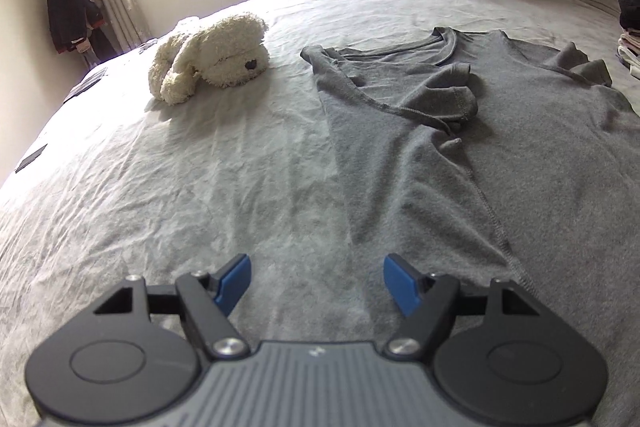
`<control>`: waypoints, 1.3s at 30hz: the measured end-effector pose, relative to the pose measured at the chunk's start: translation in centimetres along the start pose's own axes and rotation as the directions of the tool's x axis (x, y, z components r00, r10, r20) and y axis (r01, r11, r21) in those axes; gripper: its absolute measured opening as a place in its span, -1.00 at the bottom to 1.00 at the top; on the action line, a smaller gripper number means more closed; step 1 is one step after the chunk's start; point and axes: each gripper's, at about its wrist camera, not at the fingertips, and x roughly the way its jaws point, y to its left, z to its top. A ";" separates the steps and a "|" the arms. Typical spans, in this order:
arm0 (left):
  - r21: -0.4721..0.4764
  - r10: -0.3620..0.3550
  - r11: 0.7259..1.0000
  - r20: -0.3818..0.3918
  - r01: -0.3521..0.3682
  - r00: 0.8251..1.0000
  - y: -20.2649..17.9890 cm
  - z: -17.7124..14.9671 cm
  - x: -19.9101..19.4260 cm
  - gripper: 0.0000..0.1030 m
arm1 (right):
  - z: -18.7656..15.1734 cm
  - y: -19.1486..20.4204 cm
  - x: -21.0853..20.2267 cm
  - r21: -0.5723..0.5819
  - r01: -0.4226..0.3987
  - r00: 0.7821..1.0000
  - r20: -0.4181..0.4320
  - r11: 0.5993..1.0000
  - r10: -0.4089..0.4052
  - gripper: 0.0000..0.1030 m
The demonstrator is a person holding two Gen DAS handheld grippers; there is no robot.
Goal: Fold clothes
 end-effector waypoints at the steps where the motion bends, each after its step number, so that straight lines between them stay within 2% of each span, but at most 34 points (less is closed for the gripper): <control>1: 0.010 -0.004 1.000 0.003 0.004 1.000 -0.3 0.0 0.1 0.45 | -0.3 0.2 -0.3 -0.006 -0.005 1.000 -0.001 1.000 0.005 -0.78; 3: 0.027 -0.009 1.000 0.010 0.008 1.000 -1.0 -0.1 0.1 0.45 | -0.8 0.4 -1.1 0.002 -0.019 1.000 -0.005 1.000 0.019 -0.78; 6: 0.040 -0.013 0.999 0.029 0.012 0.999 -1.5 -0.1 -0.3 0.45 | -1.0 -0.6 -2.0 0.094 -0.079 0.997 -0.012 0.992 0.081 -0.73; 8: 0.034 -0.021 0.999 0.044 0.020 0.999 -1.5 0.1 -0.6 0.45 | -1.2 -1.6 -2.4 0.181 -0.117 0.993 0.000 0.977 0.119 -0.60; 9: 0.030 -0.024 0.999 0.048 0.023 0.999 -1.5 0.2 -0.7 0.45 | -1.5 -2.0 -2.6 0.223 -0.137 0.990 0.012 0.965 0.137 -0.41; 10: 0.026 -0.026 0.999 0.052 0.025 0.998 -1.5 0.3 -0.8 0.45 | -1.7 -2.5 -2.7 0.265 -0.157 0.988 0.025 0.952 0.155 -0.33; 13: 0.023 -0.029 0.999 0.050 0.028 0.998 -1.5 0.4 -0.6 0.45 | -2.0 -3.7 -2.8 0.370 -0.227 0.974 0.062 0.901 0.220 -0.33; 17: 0.041 -0.029 0.999 0.036 0.028 0.999 -2.0 0.3 -0.3 0.45 | -2.6 -5.1 -2.7 0.491 -0.346 0.936 0.118 0.800 0.333 -0.33; 22: 0.056 -0.034 0.998 0.029 0.032 0.999 -2.3 0.1 -0.2 0.45 | -3.7 -6.1 -3.0 0.548 -0.352 0.931 0.122 0.759 0.343 -0.32; 24: 0.060 -0.039 0.997 0.033 0.037 0.999 -2.5 0.0 -0.4 0.45 | -4.1 -6.4 -3.2 0.552 -0.344 0.934 0.117 0.759 0.338 -0.32; 26: 0.068 -0.044 0.997 0.040 0.041 0.998 -2.7 0.0 -0.6 0.45 | -4.2 -5.9 -3.8 0.519 -0.347 0.935 0.119 0.782 0.335 -0.32; 29: 0.073 -0.043 0.997 0.043 0.039 0.998 -2.9 0.0 -0.6 0.45 | -4.2 -4.7 -4.4 0.448 -0.377 0.924 0.125 0.811 0.360 -0.28; 30: 0.073 -0.041 0.997 0.042 0.038 0.998 -3.0 0.0 -0.6 0.45 | -4.2 -4.3 -4.5 0.426 -0.385 0.921 0.123 0.818 0.370 -0.21; 31: 0.073 -0.041 0.997 0.040 0.038 0.998 -3.0 0.0 -0.6 0.45 | -4.3 -3.9 -4.5 0.410 -0.380 0.923 0.111 0.829 0.368 -0.13; 34: 0.073 -0.037 0.997 0.035 0.034 0.999 -2.9 0.0 -0.5 0.45 | -4.5 -2.9 -3.7 0.384 -0.339 0.937 0.055 0.859 0.345 -0.12; 36: 0.062 -0.035 0.998 0.035 0.033 0.999 -2.7 0.1 -0.5 0.45 | -4.9 -3.0 -2.8 0.429 -0.350 0.930 0.050 0.833 0.365 -0.12; 39: 0.042 -0.033 0.999 0.029 0.032 0.999 -2.1 0.1 -0.4 0.45 | -5.0 -3.6 -2.2 0.502 -0.389 0.913 0.100 0.772 0.395 -0.12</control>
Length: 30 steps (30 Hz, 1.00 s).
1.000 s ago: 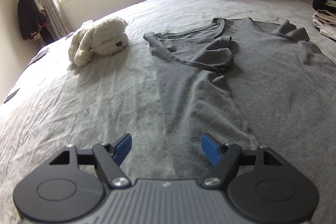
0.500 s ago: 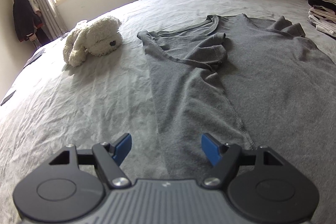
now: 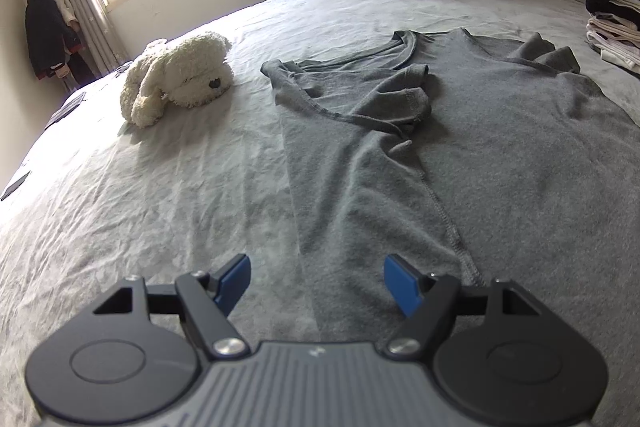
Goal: Fold clothes
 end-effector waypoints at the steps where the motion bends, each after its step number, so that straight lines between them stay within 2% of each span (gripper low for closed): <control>1: -0.005 0.001 1.000 -0.002 -0.001 1.000 0.1 0.0 0.0 0.45 | 0.2 -0.1 0.0 0.021 -0.006 1.000 0.017 1.000 0.006 -0.12; 3: -0.005 0.006 1.000 -0.008 -0.006 1.000 0.2 -0.1 0.2 0.45 | 0.6 -0.5 0.0 0.060 -0.019 0.999 0.041 0.998 0.016 -0.12; 8: 0.000 0.009 1.000 -0.017 -0.009 1.000 0.1 -0.2 0.5 0.45 | 0.4 -1.2 0.1 0.168 -0.015 0.997 0.080 0.986 0.001 -0.27; 9: 0.003 0.005 1.000 -0.015 -0.005 1.000 0.0 -0.3 0.5 0.45 | 0.5 -1.5 0.0 0.219 -0.024 0.996 0.084 0.975 0.005 -0.32; 10: 0.007 0.001 1.000 -0.013 -0.001 1.000 -0.1 -0.3 0.4 0.45 | 0.5 -1.9 0.0 0.272 -0.020 0.996 0.085 0.962 -0.003 -0.61; 13: 0.037 -0.001 0.999 -0.013 0.002 1.000 -0.6 -0.5 0.4 0.45 | 0.4 -2.4 -0.4 0.355 -0.031 0.997 0.083 0.934 0.001 -0.75; 16: 0.069 0.001 0.998 -0.042 0.002 0.999 -0.8 -0.8 0.7 0.46 | 0.0 -0.5 -1.3 0.297 -0.007 0.997 0.081 0.955 -0.017 -0.81; 21: 0.097 -0.006 0.995 -0.079 0.014 0.997 -0.5 -1.0 0.8 0.48 | -0.1 0.1 -1.8 0.275 0.017 0.997 0.068 0.961 -0.038 -0.84; 26: 0.139 -0.003 0.990 -0.078 0.014 0.997 -0.7 -1.3 0.3 0.48 | -0.1 -0.5 -1.4 0.288 0.035 0.998 0.048 0.957 -0.051 -0.85; 30: 0.155 0.008 0.988 -0.062 0.002 0.998 -1.0 -1.4 0.1 0.48 | 0.6 -0.2 -0.4 0.240 0.074 0.997 -0.003 0.968 -0.076 -0.80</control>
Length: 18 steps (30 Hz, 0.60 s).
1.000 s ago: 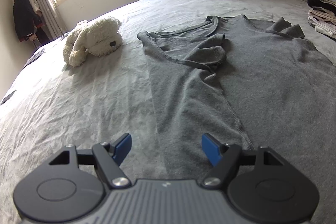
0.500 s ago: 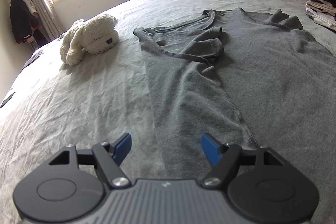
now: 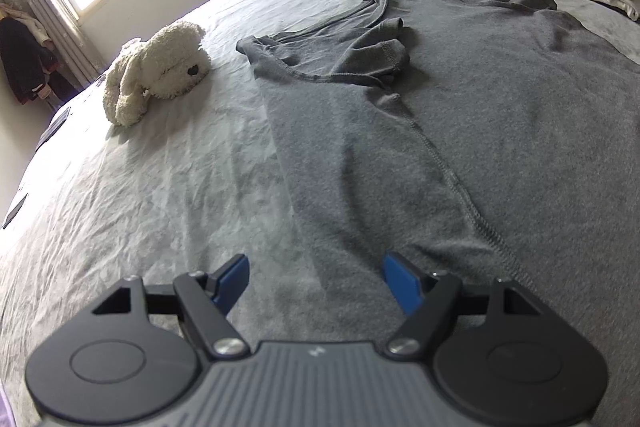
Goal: Fold clothes
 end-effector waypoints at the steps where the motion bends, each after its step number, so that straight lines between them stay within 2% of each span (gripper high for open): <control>1: 0.000 0.002 1.000 0.002 -0.002 1.000 0.0 0.0 -0.1 0.48 | 0.1 -0.1 0.0 -0.005 0.010 1.000 -0.004 1.000 -0.010 -0.70; 6: -0.022 -0.008 1.000 0.016 0.008 1.000 0.2 0.2 -0.6 0.48 | 0.3 1.2 -1.0 -0.179 0.063 0.998 0.022 0.982 -0.060 -0.67; 11: -0.044 -0.030 0.999 0.045 0.032 0.999 0.2 0.5 -1.2 0.48 | 1.2 2.0 -2.8 -0.303 0.038 0.999 0.009 0.952 -0.037 -0.67; 14: -0.063 -0.058 0.996 0.064 0.062 0.996 0.1 0.6 -1.6 0.48 | 2.0 1.9 -4.1 -0.350 0.110 0.991 0.114 0.930 -0.074 -0.67; 16: -0.064 -0.090 0.993 0.068 0.095 0.994 -0.5 0.6 -1.6 0.48 | 3.4 0.9 -4.8 -0.322 0.181 0.973 0.197 0.929 -0.121 -0.67; 18: -0.037 -0.104 0.994 0.061 0.106 0.993 -1.4 0.4 -1.5 0.48 | 4.8 -0.9 -5.3 -0.263 0.240 0.954 0.244 0.935 -0.177 -0.67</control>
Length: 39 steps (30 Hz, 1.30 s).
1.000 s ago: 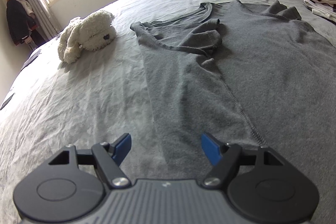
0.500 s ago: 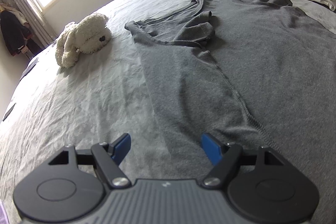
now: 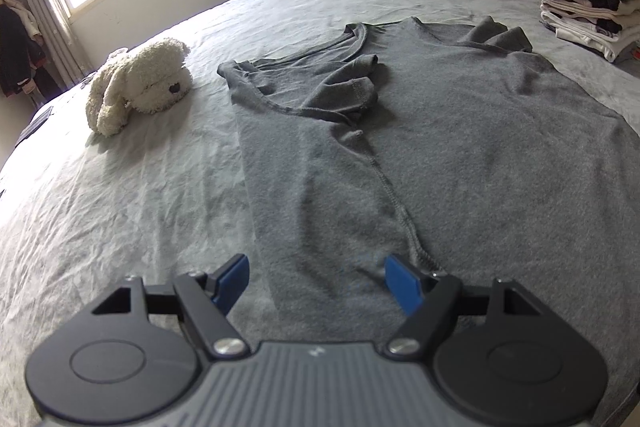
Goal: Fold clothes
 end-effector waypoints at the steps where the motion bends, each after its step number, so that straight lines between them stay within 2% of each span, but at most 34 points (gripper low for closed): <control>1: 0.016 0.004 1.000 -0.003 -0.004 1.000 -0.4 -0.1 0.2 0.48 | 0.2 -0.9 0.3 0.009 0.034 0.999 0.001 0.999 -0.034 -0.66; 3: 0.044 0.014 0.999 -0.004 -0.014 1.000 -1.0 -0.3 0.4 0.48 | 0.6 -2.5 0.5 0.009 0.116 0.993 -0.008 0.993 -0.116 -0.72; 4: 0.050 0.017 0.999 -0.001 -0.017 1.000 -1.2 -0.3 0.3 0.48 | 0.8 -3.3 0.3 0.031 0.113 0.993 -0.016 0.993 -0.113 -0.85; 5: 0.053 0.020 0.998 0.001 -0.020 1.000 -1.2 -0.2 0.3 0.48 | 1.0 -4.0 0.1 0.053 0.111 0.994 -0.023 0.992 -0.110 -0.87; 6: 0.053 0.024 0.998 0.002 -0.024 1.000 -1.1 -0.2 0.2 0.48 | 1.3 -4.7 -0.1 0.076 0.110 0.994 -0.030 0.991 -0.108 -0.86; 7: 0.051 0.030 0.998 0.004 -0.030 1.000 -1.1 -0.1 0.1 0.48 | 1.6 -5.2 -0.5 0.096 0.116 0.993 -0.027 0.989 -0.114 -0.73; 9: 0.052 0.042 0.998 0.011 -0.043 0.999 -1.1 0.0 0.0 0.48 | 2.4 -6.0 -1.5 0.092 0.166 0.986 0.006 0.982 -0.167 -0.70; 12: 0.045 0.048 0.998 0.024 -0.049 0.999 -1.3 0.3 -0.2 0.48 | 3.7 -7.8 -3.4 0.115 0.273 0.957 0.070 0.955 -0.282 -0.63; 15: 0.020 0.037 0.999 0.030 -0.038 0.999 -1.5 0.6 -0.3 0.48 | 4.7 -10.9 -5.7 0.226 0.328 0.924 0.126 0.917 -0.361 -0.18; 18: -0.008 0.019 1.000 0.034 -0.019 0.999 -1.7 1.0 -0.2 0.48 | 5.0 -13.0 -7.2 0.297 0.378 0.890 0.145 0.877 -0.432 -0.17; 21: -0.038 -0.001 0.999 0.027 0.002 1.000 -2.0 1.3 0.0 0.48 | 4.8 -13.2 -6.8 0.274 0.396 0.891 0.117 0.876 -0.439 -0.17; 24: -0.065 -0.025 0.998 0.018 0.026 1.000 -2.3 1.4 0.2 0.48 | 4.2 -12.7 -6.1 0.219 0.382 0.910 0.080 0.898 -0.406 -0.17; 26: -0.066 -0.034 0.997 0.015 0.035 0.999 -2.6 1.4 0.2 0.48 | 3.7 -13.0 -5.8 0.235 0.369 0.918 0.057 0.899 -0.392 -0.17; 28: -0.065 -0.037 0.997 0.015 0.038 0.999 -2.8 1.4 0.2 0.48 | 3.2 -13.3 -5.7 0.252 0.373 0.918 0.043 0.893 -0.395 -0.25; 31: -0.075 -0.037 0.996 0.018 0.039 0.999 -2.7 1.5 0.2 0.48 | 2.5 -12.9 -5.7 0.253 0.381 0.913 0.048 0.889 -0.405 -0.26; 32: -0.081 -0.039 0.996 0.016 0.040 0.999 -2.6 1.5 0.2 0.48 | 2.4 -12.6 -5.6 0.242 0.382 0.913 0.049 0.892 -0.404 -0.32; 34: -0.094 -0.042 0.995 0.012 0.043 0.999 -2.5 1.5 0.3 0.48 | 2.2 -12.1 -5.6 0.226 0.385 0.912 0.054 0.895 -0.407 -0.68; 36: -0.100 -0.043 0.994 0.007 0.044 0.999 -2.4 1.5 0.4 0.48 | 2.3 -11.5 -5.7 0.219 0.402 0.901 0.082 0.889 -0.427 -0.80; 39: -0.102 -0.042 0.994 0.001 0.042 0.999 -2.3 1.5 0.6 0.48 | 2.3 -9.2 -5.7 0.129 0.439 0.873 0.172 0.889 -0.456 -0.81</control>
